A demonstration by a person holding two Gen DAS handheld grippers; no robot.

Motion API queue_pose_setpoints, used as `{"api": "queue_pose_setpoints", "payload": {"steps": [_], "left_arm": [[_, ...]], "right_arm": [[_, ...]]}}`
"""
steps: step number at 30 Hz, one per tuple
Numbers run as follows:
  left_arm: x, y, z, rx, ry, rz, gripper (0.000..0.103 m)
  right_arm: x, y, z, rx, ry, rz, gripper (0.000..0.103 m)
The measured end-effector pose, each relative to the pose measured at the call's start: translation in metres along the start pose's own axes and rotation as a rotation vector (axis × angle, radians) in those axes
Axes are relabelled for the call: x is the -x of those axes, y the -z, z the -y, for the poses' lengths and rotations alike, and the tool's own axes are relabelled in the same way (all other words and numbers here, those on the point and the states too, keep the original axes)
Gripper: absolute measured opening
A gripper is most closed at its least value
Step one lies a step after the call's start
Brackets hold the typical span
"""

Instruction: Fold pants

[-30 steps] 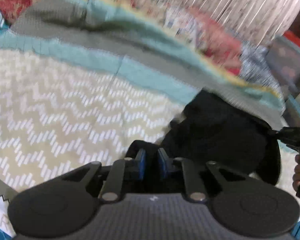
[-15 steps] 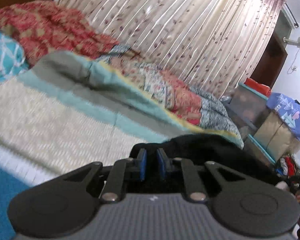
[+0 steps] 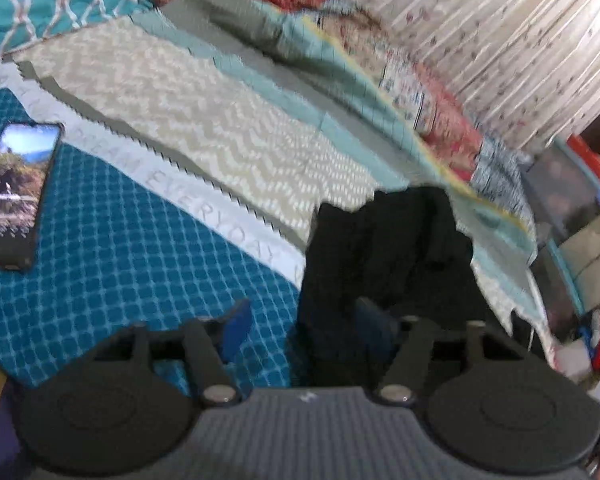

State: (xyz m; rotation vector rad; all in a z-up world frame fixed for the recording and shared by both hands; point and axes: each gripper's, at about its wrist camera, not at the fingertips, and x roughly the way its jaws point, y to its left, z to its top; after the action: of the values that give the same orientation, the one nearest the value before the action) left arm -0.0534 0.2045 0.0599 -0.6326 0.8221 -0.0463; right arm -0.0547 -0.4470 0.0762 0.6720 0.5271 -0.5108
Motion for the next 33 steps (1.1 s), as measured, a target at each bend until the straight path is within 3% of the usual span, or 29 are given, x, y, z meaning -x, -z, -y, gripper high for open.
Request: {"api": "queue_pose_setpoints", "payload": {"steps": [3,7,8,10,12,14,16,17,20,24,27,30,33], "left_arm": [[-0.019,0.009,0.008,0.020,0.021,-0.103,0.076],[-0.038,0.026,0.011,0.054,0.055,-0.193,0.084],[-0.044,0.031,0.010,0.082,0.068,-0.222,0.092],[-0.060,0.039,0.007,0.151,0.101,-0.291,0.094],[-0.075,0.042,0.005,0.207,0.124,-0.311,0.084],[-0.085,0.037,0.006,0.210,0.114,-0.308,0.030],[-0.084,0.022,0.007,0.220,0.117,-0.279,0.015],[-0.076,0.012,0.009,0.212,0.134,-0.244,0.014],[-0.016,-0.032,0.015,0.123,0.208,-0.031,0.014],[0.045,-0.062,0.005,0.059,0.142,0.134,0.014],[0.047,-0.056,-0.027,0.125,0.010,0.135,0.014],[0.024,-0.034,-0.050,0.211,-0.077,0.043,0.014],[0.000,-0.009,-0.048,0.197,-0.128,-0.043,0.014]], "right_arm": [[-0.001,-0.002,-0.007,0.020,-0.030,0.011,0.035],[-0.005,0.001,-0.002,0.023,-0.035,-0.005,0.038],[-0.008,0.003,0.001,0.017,-0.031,-0.016,0.038],[-0.010,0.006,0.006,0.001,-0.026,-0.035,0.038],[-0.014,0.009,0.010,-0.020,-0.030,-0.057,0.038],[-0.017,0.012,0.009,-0.027,-0.040,-0.075,0.038],[-0.019,0.013,0.004,-0.014,-0.040,-0.078,0.038],[-0.019,0.010,0.001,-0.006,-0.039,-0.071,0.038],[-0.016,-0.004,-0.005,0.007,-0.041,-0.033,0.038],[-0.018,-0.032,-0.013,0.040,-0.032,0.030,0.038],[-0.030,-0.044,-0.018,0.054,-0.030,0.041,0.038],[-0.051,-0.043,-0.024,0.092,-0.023,0.015,0.038],[-0.082,-0.037,-0.026,0.086,-0.019,-0.058,0.038]]}}
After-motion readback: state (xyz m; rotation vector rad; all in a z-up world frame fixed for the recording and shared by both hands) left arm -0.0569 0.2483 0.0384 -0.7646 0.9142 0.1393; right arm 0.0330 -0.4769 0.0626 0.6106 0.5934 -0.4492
